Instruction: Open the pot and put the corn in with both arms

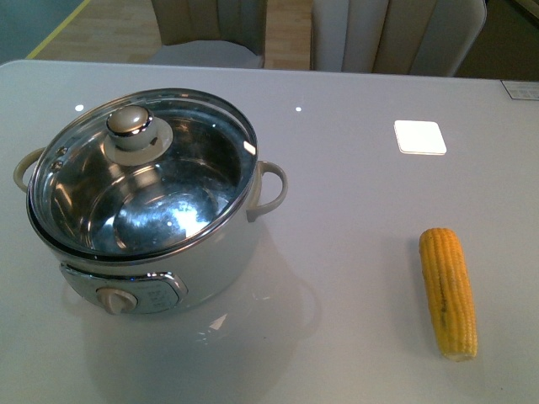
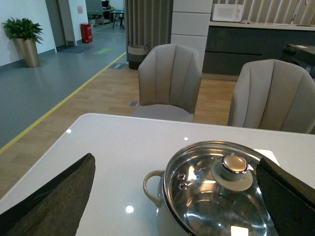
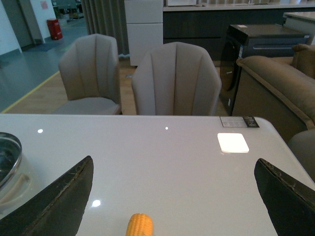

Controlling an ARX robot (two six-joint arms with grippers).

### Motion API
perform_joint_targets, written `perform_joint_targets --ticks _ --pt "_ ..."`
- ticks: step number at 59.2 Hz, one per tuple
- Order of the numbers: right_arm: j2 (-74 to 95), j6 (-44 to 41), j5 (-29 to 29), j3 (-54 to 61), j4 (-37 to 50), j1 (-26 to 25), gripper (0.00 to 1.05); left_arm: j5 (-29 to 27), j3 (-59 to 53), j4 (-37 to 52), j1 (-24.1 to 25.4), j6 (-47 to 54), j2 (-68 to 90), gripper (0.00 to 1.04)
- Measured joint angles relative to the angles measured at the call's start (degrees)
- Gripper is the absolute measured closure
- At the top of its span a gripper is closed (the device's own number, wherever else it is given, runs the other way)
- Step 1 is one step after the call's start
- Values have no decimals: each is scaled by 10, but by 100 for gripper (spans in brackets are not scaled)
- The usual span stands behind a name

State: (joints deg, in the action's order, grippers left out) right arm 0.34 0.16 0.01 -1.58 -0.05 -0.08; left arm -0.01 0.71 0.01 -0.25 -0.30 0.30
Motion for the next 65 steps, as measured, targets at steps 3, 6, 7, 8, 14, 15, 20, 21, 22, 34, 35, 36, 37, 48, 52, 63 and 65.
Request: perform_joint_targets --ticks 3,6,7,8,14,15,20,21,22,34,35,36,37,48,52,63,65 --pt "0 0 0 0 0 0 9 0 0 0 0 0 0 7" --pt "0 0 0 0 0 0 9 0 0 0 0 0 0 7" --pt "0 0 0 0 0 0 9 0 0 0 0 0 0 7" --pt "0 0 0 0 0 0 9 0 0 0 0 0 0 7" --pt "0 0 0 0 0 0 9 0 0 0 0 0 0 7" --pt "0 0 0 0 0 0 9 0 0 0 0 0 0 7" --pt "0 0 0 0 0 0 9 0 0 0 0 0 0 7" --pt "0 0 0 0 0 0 9 0 0 0 0 0 0 7" --pt "0 0 0 0 0 0 9 0 0 0 0 0 0 7" --pt "0 0 0 0 0 0 9 6 92 -199 -20 -111 145 7" --pt "0 0 0 0 0 0 9 2 101 -208 -26 -124 170 7" --pt "0 0 0 0 0 0 9 1 104 -208 -29 -131 182 7" --pt "0 0 0 0 0 0 9 0 110 -207 -33 -143 203 7" --pt "0 0 0 0 0 0 9 0 155 -85 -52 -174 355 7" --pt "0 0 0 0 0 0 9 -2 175 -8 -63 -170 429 7" --pt "0 0 0 0 0 0 9 -30 227 194 -101 -136 653 7" --pt "0 0 0 0 0 0 9 -30 238 222 -107 -129 688 7"
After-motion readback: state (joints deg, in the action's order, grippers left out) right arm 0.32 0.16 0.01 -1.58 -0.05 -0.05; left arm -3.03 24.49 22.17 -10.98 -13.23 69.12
